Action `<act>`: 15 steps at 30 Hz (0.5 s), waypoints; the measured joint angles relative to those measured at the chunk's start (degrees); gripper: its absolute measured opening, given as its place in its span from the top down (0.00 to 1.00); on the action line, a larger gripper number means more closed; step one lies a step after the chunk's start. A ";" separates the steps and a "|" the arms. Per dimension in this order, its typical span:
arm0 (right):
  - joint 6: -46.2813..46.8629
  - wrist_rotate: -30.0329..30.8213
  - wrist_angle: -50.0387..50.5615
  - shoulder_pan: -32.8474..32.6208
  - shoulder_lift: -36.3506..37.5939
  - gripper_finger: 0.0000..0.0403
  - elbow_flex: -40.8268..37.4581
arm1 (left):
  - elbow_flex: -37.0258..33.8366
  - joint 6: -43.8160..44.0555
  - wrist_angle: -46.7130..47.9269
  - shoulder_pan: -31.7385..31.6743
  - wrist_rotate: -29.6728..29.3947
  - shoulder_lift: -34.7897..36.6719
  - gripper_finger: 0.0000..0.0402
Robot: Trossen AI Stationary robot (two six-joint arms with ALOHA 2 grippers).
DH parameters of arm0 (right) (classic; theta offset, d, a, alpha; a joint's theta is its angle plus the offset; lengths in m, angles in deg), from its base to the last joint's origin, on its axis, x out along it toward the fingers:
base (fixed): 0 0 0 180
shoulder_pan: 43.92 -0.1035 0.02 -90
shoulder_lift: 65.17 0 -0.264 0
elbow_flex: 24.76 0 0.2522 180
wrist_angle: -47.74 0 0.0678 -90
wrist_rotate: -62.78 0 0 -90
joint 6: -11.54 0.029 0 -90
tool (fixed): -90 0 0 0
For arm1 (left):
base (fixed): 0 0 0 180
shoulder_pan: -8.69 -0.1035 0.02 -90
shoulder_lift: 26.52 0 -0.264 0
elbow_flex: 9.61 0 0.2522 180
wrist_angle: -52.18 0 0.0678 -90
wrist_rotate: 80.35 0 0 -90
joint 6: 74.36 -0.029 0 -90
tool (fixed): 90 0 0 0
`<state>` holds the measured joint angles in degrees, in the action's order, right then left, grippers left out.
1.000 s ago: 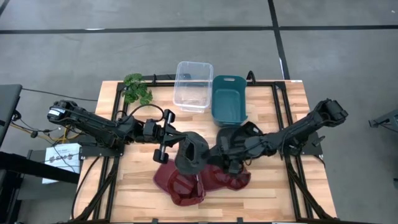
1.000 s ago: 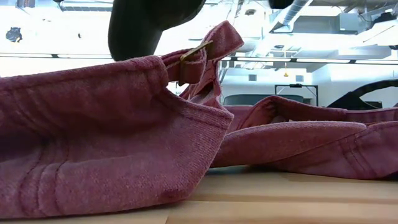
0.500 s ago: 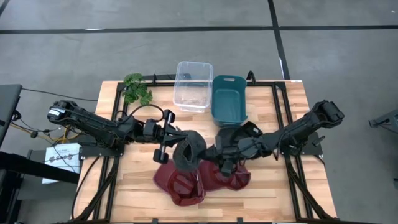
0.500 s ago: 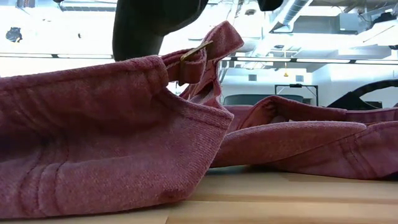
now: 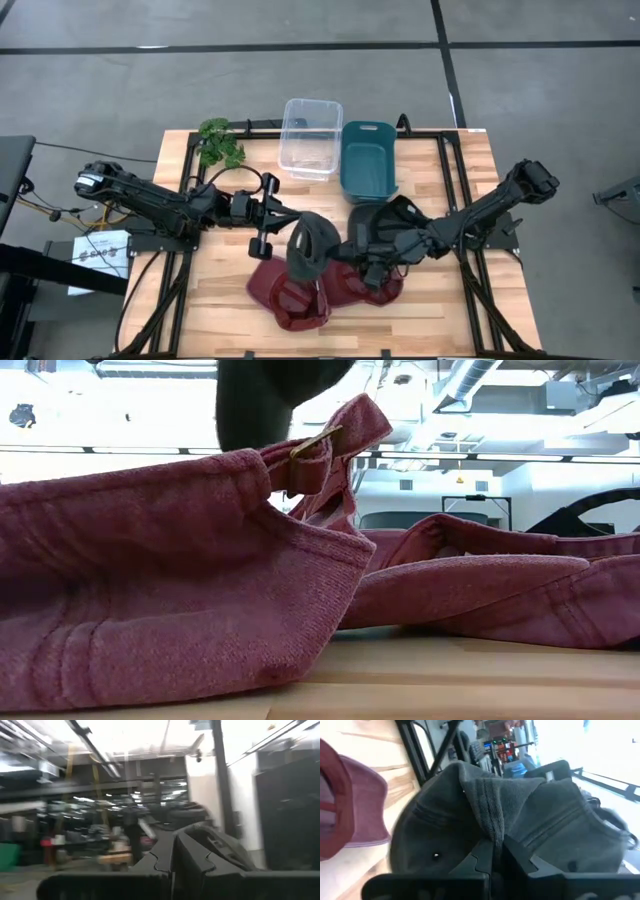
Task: Pick & Place hat
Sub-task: Put the left black cap into the blue bin
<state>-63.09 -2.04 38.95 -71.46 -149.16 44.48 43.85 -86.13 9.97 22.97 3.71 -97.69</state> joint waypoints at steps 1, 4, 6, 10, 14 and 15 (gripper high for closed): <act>0.02 0.57 0.02 -0.22 0.38 0.97 0.00 | 0.00 -1.07 0.45 -0.19 -1.48 0.02 0.92; 0.49 0.95 0.28 -0.45 1.75 0.97 -0.02 | 0.00 -3.63 2.03 -0.69 -4.10 -0.02 0.86; 0.71 1.00 0.33 -0.45 2.47 0.97 -0.02 | 0.00 -5.79 3.27 -1.38 -4.77 -0.02 0.82; 0.90 1.89 0.57 -0.24 3.53 0.97 -0.04 | 0.00 -6.13 8.27 -2.61 -5.46 -0.02 0.74; 1.07 2.05 1.11 0.48 4.43 0.97 -0.04 | 0.00 -5.86 15.68 -3.67 -5.57 -0.05 0.68; 1.09 2.34 1.29 0.71 4.60 0.97 -0.04 | 0.01 -5.79 17.56 -3.72 -5.74 -0.05 0.67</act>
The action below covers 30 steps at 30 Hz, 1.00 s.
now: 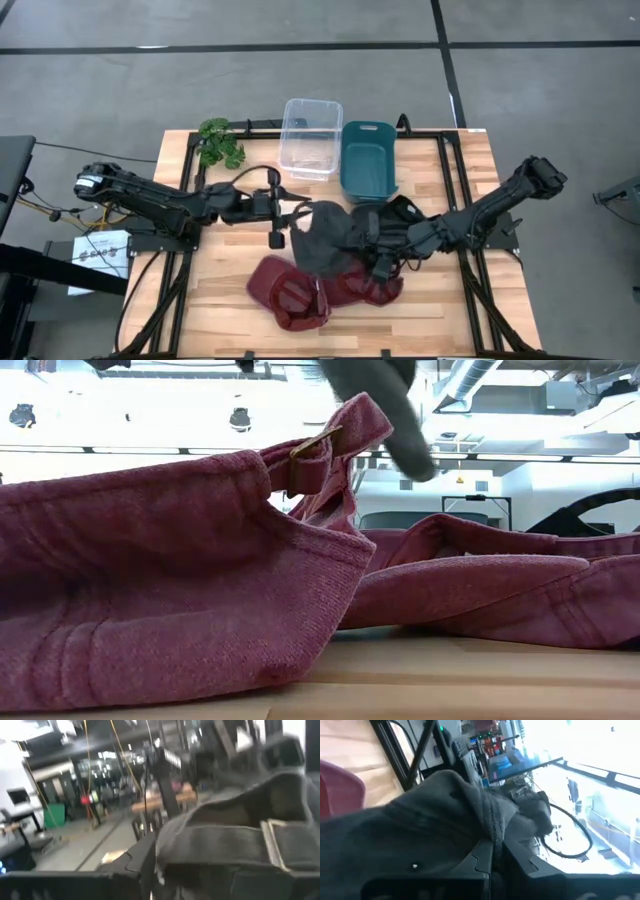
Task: Pick & Place hat
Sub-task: Put the left black cap into the blue bin
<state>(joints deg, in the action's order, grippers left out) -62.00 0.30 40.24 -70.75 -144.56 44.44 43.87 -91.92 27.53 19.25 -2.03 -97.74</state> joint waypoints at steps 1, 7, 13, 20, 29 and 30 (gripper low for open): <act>0.00 0.65 0.13 0.11 0.19 0.97 0.00 | -0.01 0.00 1.82 -0.01 -0.54 -0.01 0.66; 0.04 3.47 1.89 0.24 1.72 0.97 0.00 | -1.96 0.53 6.96 0.38 -5.83 -0.02 0.67; 0.13 6.06 3.13 -1.69 3.18 0.97 0.00 | -7.45 4.40 7.51 0.38 -9.52 -0.02 0.67; 3.78 8.51 10.41 -4.21 5.95 0.97 -0.02 | -13.50 11.86 6.71 1.33 -9.77 -0.09 0.67; 14.70 6.93 20.98 -4.03 8.01 0.97 -0.04 | -13.51 -4.87 -12.14 9.31 -9.56 1.41 0.67; 14.93 6.11 20.83 -3.83 7.83 0.97 -0.04 | -13.50 -6.44 -14.63 9.40 -9.57 1.62 0.67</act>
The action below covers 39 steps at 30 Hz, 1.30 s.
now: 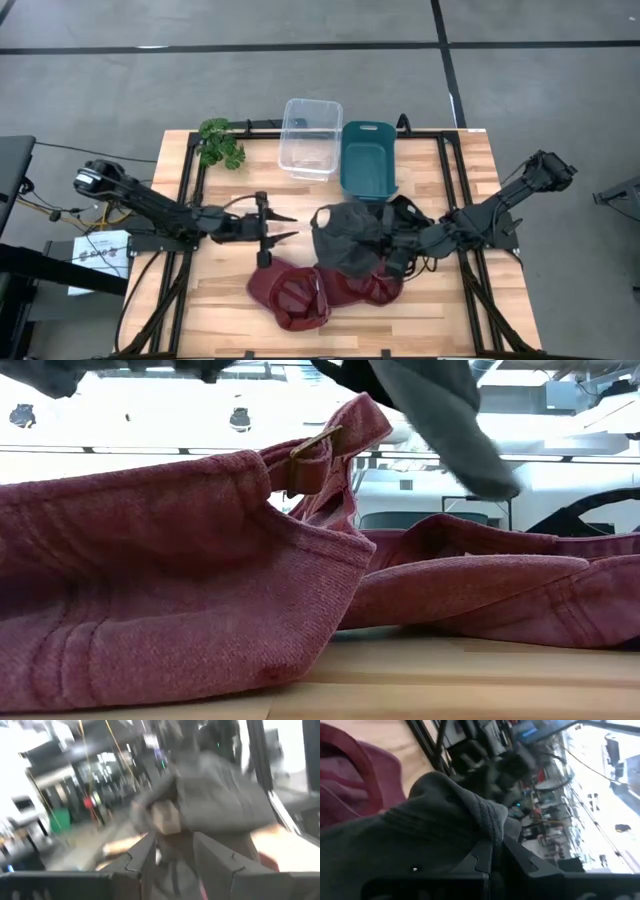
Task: Pick & Place hat
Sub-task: Put the left black cap into the blue bin
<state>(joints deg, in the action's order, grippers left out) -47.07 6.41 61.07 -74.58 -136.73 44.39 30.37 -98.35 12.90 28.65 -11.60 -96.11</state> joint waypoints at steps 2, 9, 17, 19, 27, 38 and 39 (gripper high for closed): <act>0.38 -1.58 -0.23 0.61 -0.69 0.97 0.00 | 0.00 -2.63 -5.42 -0.31 -0.25 0.22 0.67; 1.60 -0.99 -5.35 4.64 -2.51 0.97 0.00 | 0.63 -5.01 -13.54 -4.01 -3.09 -0.17 0.70; 2.69 -11.32 -5.71 11.72 -3.78 0.97 3.36 | 6.19 3.36 -11.65 -10.11 -0.83 -11.44 0.76; 2.36 -11.45 -5.53 12.45 -4.54 0.97 4.93 | 7.85 4.82 -11.58 -10.77 -0.12 -15.20 0.77; 2.03 -15.15 -4.59 14.66 -5.70 0.97 8.37 | 14.81 8.05 -11.60 -10.73 12.92 -24.02 0.80; 6.42 -18.02 -2.61 16.88 -5.46 0.97 8.64 | 19.12 12.09 -11.80 -9.46 30.55 -21.58 0.84; 6.34 -18.44 -2.58 16.88 -5.42 0.97 8.93 | 19.12 12.81 -11.69 -9.46 31.61 -21.59 0.84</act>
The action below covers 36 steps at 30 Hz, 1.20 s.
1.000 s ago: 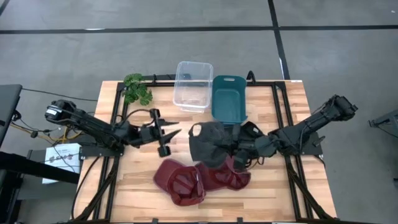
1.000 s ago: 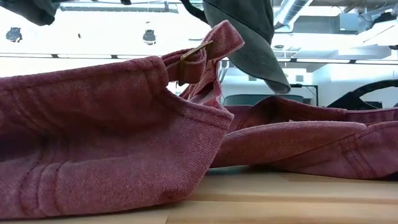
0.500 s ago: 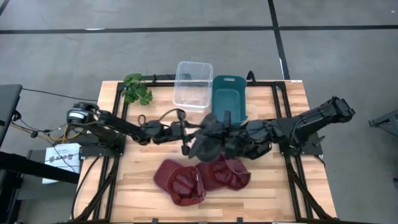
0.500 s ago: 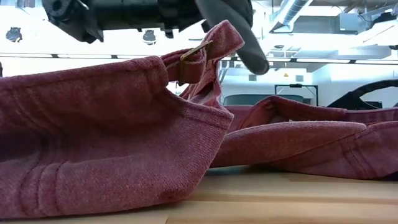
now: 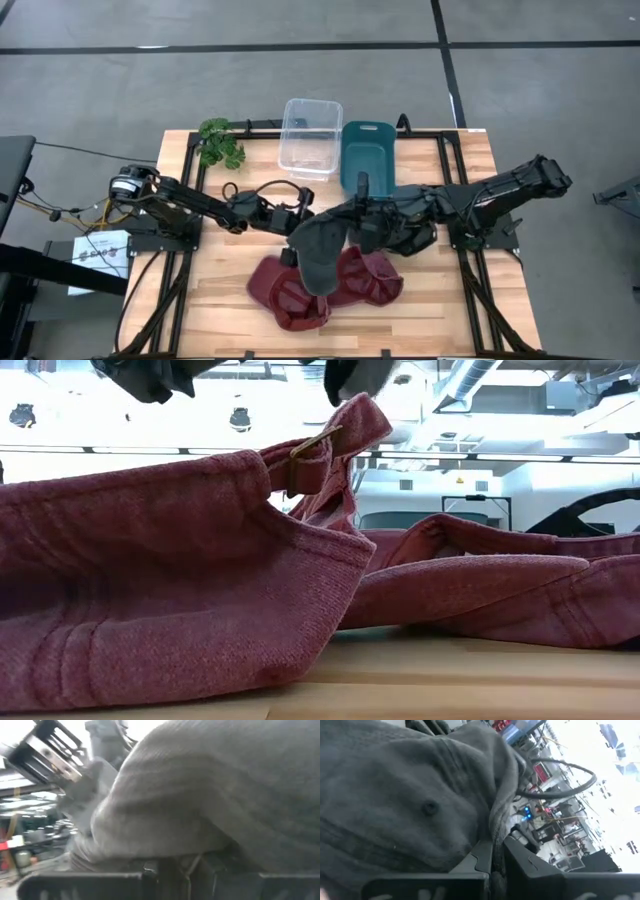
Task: Pick & Place hat
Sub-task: Put the left black cap into the blue bin
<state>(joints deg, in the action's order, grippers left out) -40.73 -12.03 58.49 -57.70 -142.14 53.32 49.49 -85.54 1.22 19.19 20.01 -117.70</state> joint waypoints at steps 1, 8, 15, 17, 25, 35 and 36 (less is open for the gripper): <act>0.02 -0.80 0.04 0.00 0.02 0.97 0.38 | 0.00 0.93 0.36 -0.03 0.70 0.00 0.84; 2.21 -5.28 5.40 -0.83 0.02 0.97 4.47 | -0.04 4.23 5.95 0.25 4.09 0.05 0.85; 1.31 -4.10 12.16 -2.34 0.04 0.97 10.92 | -0.04 6.80 12.99 0.52 4.67 0.03 0.85; 1.29 -3.41 14.36 -2.34 0.07 0.97 12.85 | -0.07 6.83 14.18 0.52 4.62 0.03 0.85; 0.79 -0.48 21.20 -1.25 -0.07 0.97 18.47 | 0.14 8.07 17.81 0.45 3.54 0.23 0.85; -0.20 -0.21 27.39 2.95 -0.20 0.97 23.68 | 0.23 7.83 21.75 0.22 -8.19 0.36 0.85; -0.11 -0.23 28.34 3.03 -0.22 0.97 24.09 | 0.18 7.15 21.82 0.22 -10.30 0.32 0.85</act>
<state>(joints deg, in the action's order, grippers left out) -40.84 -12.26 86.83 -54.66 -142.36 77.40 49.68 -78.39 23.04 19.41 9.71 -117.39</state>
